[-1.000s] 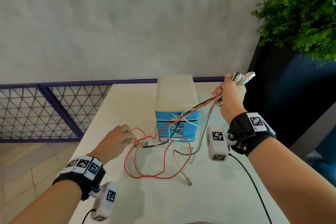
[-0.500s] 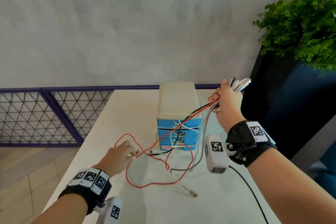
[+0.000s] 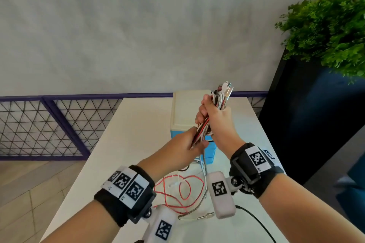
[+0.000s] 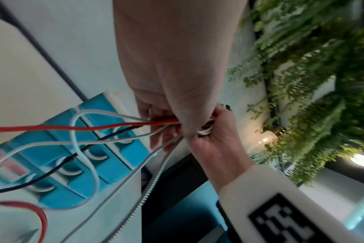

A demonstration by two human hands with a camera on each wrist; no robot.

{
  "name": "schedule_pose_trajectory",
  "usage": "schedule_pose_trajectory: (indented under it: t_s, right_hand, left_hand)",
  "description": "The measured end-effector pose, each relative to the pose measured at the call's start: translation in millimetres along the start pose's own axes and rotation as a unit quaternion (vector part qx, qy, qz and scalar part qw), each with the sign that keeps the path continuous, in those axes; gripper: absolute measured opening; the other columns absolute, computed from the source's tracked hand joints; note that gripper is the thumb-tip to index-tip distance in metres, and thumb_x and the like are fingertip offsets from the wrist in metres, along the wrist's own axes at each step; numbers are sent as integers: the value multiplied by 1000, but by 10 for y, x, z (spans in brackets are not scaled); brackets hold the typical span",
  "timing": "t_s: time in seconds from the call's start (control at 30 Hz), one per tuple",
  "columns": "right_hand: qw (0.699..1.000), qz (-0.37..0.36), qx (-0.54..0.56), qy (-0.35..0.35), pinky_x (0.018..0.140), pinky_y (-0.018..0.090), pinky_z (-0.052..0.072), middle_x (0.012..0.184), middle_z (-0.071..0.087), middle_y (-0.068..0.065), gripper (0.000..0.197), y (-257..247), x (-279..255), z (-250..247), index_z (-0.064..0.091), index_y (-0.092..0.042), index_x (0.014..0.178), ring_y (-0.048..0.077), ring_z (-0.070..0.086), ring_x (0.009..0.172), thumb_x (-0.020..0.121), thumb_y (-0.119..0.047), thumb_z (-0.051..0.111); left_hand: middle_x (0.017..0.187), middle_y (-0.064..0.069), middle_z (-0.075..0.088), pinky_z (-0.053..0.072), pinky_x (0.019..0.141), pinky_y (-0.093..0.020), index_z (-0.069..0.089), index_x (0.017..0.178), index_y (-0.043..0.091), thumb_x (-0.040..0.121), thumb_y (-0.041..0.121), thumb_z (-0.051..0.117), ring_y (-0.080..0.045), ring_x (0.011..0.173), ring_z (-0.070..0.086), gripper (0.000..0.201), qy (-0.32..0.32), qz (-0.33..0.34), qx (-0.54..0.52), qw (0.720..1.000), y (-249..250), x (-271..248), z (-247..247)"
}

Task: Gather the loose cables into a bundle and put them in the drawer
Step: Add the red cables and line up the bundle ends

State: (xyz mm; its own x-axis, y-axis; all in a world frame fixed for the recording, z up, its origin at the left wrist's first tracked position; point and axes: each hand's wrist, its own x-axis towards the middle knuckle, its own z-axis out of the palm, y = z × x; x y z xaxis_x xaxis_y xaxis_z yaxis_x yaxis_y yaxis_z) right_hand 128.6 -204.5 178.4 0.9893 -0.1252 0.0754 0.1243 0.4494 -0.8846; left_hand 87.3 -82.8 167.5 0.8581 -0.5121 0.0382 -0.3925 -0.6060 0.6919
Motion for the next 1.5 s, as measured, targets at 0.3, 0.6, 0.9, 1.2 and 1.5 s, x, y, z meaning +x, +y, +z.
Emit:
schedule_pose_trajectory:
  t_s: [0.3, 0.6, 0.9, 1.2, 1.5]
  right_hand:
    - [997, -9, 38, 66, 51, 30, 41, 56, 39, -3, 29, 96, 31, -88, 46, -16, 72, 12, 47, 45, 100, -24, 50]
    - [993, 8, 83, 84, 48, 26, 42, 54, 36, -3, 34, 59, 111, -199, 44, -17, 68, 11, 42, 43, 100, -25, 51]
    - [984, 64, 154, 67, 46, 23, 42, 51, 38, -5, 31, -75, 175, -351, 47, -16, 69, 9, 41, 42, 99, -23, 51]
    - [936, 225, -231, -143, 73, 41, 61, 71, 70, 14, 19, -45, -25, -426, 59, 2, 95, 28, 72, 65, 98, -15, 52]
    - [872, 340, -199, -291, 86, 43, 57, 100, 68, 20, 26, 66, -241, -352, 56, 0, 110, 29, 71, 93, 99, -24, 51]
  left_hand:
    - [66, 5, 38, 37, 49, -19, 52, 95, 18, 102, 25, 36, -7, 47, 34, 18, -77, -77, -391, 914, -110, -64, 189]
    - [58, 5, 29, 25, 46, -20, 50, 79, 22, 91, 59, 34, -9, 46, 20, 42, -150, -124, -399, 896, -193, -229, 202]
    - [62, 6, 37, 34, 62, -18, 55, 76, 26, 98, 49, 23, -12, 62, 31, 45, -199, -99, -394, 892, -505, -348, 181]
    - [71, 6, 60, 17, 72, -35, 51, 84, 24, 101, 31, 31, -16, 75, 50, 27, -20, -51, 345, 937, -527, -177, -22]
    - [71, 14, 43, 17, 80, -36, 40, 77, 36, 94, 18, 50, -9, 79, 36, 27, 103, 65, 365, 923, -444, -210, -55]
